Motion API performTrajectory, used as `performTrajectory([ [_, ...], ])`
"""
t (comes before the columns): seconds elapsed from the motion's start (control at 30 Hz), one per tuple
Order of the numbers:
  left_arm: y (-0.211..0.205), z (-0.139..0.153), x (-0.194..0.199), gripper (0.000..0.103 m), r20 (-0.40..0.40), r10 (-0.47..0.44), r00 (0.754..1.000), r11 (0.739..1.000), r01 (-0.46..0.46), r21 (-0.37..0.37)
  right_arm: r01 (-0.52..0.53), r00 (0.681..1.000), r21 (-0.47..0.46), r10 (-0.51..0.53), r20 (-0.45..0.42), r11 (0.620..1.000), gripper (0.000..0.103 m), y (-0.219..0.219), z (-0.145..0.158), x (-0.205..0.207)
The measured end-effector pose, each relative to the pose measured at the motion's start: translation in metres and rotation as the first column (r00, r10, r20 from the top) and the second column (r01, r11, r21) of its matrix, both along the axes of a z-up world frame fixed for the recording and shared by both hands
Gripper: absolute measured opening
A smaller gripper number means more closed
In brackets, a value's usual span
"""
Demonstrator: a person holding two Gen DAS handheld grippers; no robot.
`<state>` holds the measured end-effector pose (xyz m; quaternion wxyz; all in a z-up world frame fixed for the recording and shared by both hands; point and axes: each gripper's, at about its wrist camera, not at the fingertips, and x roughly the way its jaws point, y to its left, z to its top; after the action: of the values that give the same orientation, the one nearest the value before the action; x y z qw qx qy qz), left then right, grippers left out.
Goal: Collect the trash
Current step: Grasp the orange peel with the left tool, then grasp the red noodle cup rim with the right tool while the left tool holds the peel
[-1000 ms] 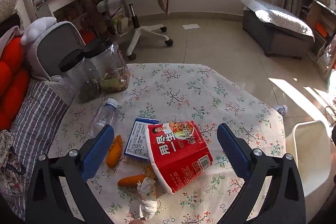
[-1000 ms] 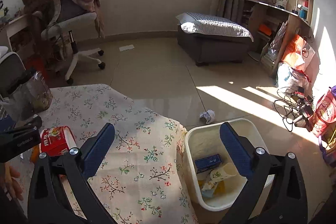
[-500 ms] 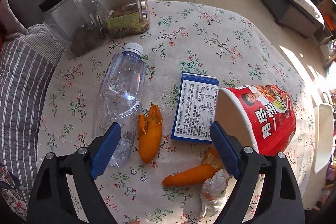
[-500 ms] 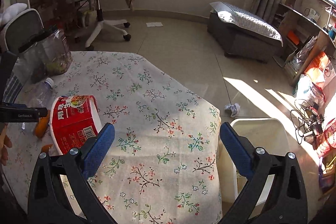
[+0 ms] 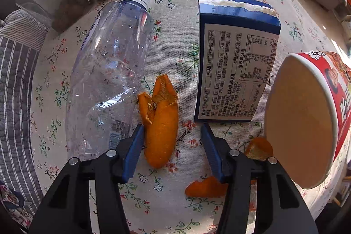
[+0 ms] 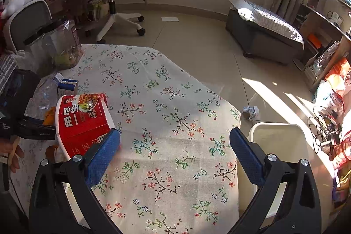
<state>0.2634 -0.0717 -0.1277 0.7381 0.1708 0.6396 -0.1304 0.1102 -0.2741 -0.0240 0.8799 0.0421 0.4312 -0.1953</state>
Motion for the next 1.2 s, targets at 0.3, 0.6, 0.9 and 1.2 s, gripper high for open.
performTrajectory([
  [0.3, 0.005, 0.016, -0.009, 0.018, -0.012, 0.002, 1.000, 0.996, -0.003, -0.086, -0.171, 0.985, 0.146, 0.174, -0.011, 0.975, 0.096, 0.020, -0.014, 0.013],
  [0.6, 0.036, 0.118, -0.042, 0.018, 0.146, 0.048, 0.988, 0.960, -0.006, -0.280, -0.329, 0.943, 0.229, 0.333, 0.025, 0.916, 0.096, 0.044, -0.017, 0.025],
  [0.9, 0.048, 0.156, -0.040, 0.018, 0.140, 0.159, 0.977, 0.891, -0.081, -0.446, -0.409, 0.898, 0.244, 0.436, -0.066, 0.879, 0.096, 0.072, -0.040, 0.051],
  [1.2, 0.050, 0.137, -0.033, 0.019, 0.120, 0.191, 0.974, 0.899, -0.125, -0.420, -0.397, 0.906, 0.252, 0.421, -0.049, 0.883, 0.096, 0.070, -0.050, 0.079],
])
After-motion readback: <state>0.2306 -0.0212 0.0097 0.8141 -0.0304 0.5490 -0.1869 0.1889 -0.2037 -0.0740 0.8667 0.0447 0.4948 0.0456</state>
